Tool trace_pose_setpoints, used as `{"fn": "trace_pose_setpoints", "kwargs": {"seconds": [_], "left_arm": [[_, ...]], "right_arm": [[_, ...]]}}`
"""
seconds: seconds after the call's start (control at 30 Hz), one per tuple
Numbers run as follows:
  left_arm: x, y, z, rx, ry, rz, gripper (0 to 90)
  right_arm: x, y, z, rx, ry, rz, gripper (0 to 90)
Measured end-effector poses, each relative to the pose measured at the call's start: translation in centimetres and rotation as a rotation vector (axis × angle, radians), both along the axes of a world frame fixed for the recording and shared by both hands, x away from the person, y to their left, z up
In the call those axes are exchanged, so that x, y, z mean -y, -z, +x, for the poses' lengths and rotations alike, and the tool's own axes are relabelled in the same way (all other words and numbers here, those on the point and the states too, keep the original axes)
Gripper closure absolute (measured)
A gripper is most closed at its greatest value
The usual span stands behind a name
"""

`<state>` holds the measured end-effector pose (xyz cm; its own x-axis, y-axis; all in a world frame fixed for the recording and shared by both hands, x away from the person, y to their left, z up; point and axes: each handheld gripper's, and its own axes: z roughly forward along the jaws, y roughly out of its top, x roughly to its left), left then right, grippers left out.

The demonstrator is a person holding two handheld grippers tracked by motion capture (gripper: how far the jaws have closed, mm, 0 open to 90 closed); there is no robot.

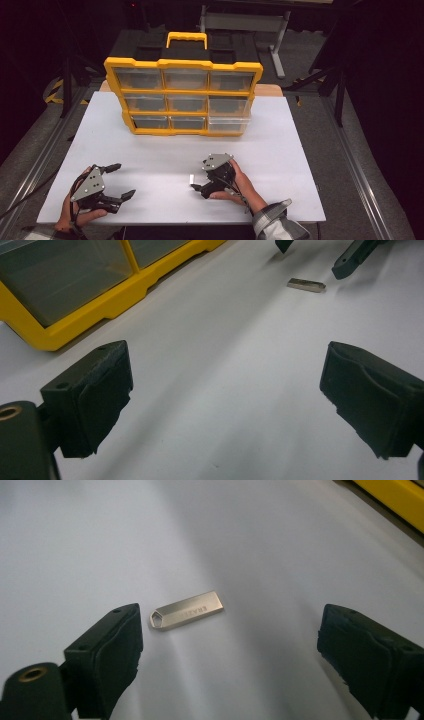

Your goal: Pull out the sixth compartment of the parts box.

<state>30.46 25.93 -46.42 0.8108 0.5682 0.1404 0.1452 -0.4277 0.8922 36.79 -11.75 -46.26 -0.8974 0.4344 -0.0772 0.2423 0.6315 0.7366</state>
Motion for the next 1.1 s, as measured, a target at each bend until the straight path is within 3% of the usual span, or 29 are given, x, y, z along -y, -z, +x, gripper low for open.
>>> {"fn": "trace_pose_setpoints", "kwargs": {"seconds": [0.17, 0.4, 0.67, 1.1], "left_arm": [[0.0, 0.0, 0.0, 0.001, 0.002, 0.001, 7.8], [0.0, 0.0, 0.1, -0.002, 0.004, 0.003, 7.8], [-0.2, 0.1, 0.2, -0.006, 0.003, -0.002, 7.8], [-0.5, 0.2, 0.1, -0.015, -0.007, -0.002, 7.8]], "right_arm": [[-0.3, 0.1, 0.2, -0.019, -0.025, 0.032, 14.0], [-1.1, 0.4, 0.1, -0.015, -0.062, -0.007, 18.5], [-1.4, 0.5, 0.6, -0.043, -0.094, 0.002, 33.9], [-1.7, 0.4, 0.7, -0.035, -0.169, 0.004, 54.1]]}}
